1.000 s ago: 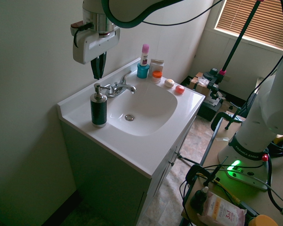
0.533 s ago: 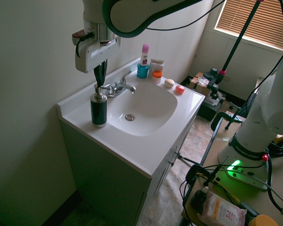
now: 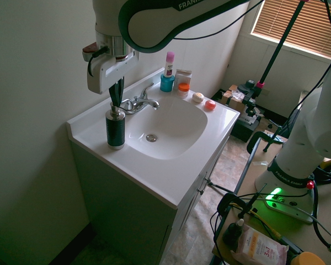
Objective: Use the sanitizer
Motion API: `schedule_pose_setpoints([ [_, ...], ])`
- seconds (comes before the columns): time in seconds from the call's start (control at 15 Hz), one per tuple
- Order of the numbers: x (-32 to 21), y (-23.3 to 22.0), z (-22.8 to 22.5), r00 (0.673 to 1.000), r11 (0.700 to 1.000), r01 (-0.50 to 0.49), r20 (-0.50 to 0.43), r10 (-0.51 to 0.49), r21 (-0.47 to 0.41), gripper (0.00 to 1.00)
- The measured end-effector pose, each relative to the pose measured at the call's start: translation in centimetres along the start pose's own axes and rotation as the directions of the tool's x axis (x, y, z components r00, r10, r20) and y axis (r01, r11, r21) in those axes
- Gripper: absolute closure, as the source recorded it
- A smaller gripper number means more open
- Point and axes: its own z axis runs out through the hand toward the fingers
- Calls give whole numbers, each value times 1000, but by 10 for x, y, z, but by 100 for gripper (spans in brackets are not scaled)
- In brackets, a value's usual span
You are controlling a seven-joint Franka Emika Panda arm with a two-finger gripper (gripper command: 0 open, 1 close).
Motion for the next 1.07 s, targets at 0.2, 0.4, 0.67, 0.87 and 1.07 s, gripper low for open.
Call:
schedule_pose_setpoints([
  [0.2,16,25,-18,999,997,-31,18,30,66,0],
  [0.4,26,83,-71,999,987,-38,21,36,157,0],
  [0.67,41,163,-59,996,987,-84,37,80,136,0],
  [0.87,48,203,-22,994,989,-109,36,106,105,0],
  [1.07,47,226,13,993,991,-120,18,119,56,0],
])
